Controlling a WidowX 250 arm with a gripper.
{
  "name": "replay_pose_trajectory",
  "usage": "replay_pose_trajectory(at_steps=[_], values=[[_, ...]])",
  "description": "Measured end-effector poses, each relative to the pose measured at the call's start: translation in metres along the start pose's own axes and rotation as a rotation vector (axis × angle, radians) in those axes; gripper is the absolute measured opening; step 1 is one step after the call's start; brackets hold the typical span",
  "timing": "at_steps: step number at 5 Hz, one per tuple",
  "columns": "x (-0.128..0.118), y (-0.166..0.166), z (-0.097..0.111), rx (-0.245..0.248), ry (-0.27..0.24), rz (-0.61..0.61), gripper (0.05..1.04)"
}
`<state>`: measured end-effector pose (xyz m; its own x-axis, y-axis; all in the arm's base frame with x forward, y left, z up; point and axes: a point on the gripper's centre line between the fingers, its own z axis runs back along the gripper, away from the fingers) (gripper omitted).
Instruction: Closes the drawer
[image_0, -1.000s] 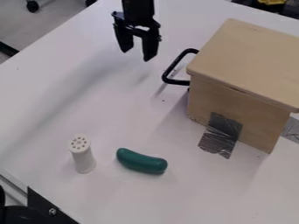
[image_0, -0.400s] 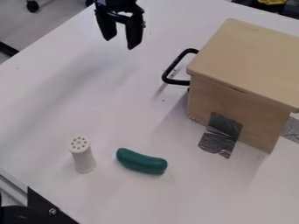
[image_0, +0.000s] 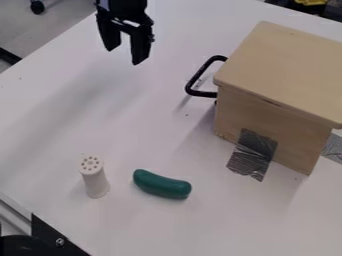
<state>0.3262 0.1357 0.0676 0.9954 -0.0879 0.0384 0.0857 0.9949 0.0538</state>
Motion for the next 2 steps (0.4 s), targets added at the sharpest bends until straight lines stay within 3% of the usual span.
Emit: replay_pose_trajectory(at_steps=[2], values=[[0.0001, 0.0007, -0.0007, 0.006, -0.002, -0.001, 1.001]])
